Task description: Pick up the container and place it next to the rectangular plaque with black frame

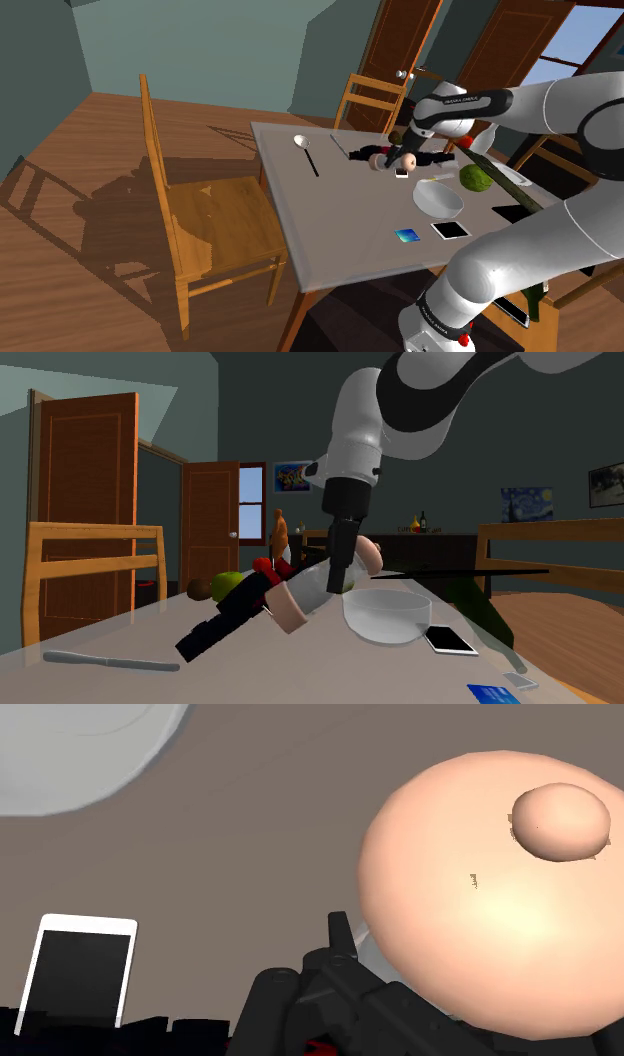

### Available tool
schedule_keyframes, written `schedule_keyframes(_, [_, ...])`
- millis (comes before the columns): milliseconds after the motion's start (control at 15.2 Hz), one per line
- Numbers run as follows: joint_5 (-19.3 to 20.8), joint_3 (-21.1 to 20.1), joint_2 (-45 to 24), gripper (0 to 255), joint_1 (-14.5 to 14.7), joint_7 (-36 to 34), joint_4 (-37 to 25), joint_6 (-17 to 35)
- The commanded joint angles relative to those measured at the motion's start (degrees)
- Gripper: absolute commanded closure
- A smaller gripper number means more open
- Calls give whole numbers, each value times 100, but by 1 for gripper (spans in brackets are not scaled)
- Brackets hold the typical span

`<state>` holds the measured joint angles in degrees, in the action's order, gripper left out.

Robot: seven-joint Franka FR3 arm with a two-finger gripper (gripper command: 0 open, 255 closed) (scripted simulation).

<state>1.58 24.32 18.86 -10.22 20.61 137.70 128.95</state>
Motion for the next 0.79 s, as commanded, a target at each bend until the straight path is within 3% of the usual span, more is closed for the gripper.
schedule_keyframes(0, [27,-22,75,255,-13,-27,-100,-161])
schedule_keyframes(726, [87,-145,313,255,-27,-156,-755,-1041])
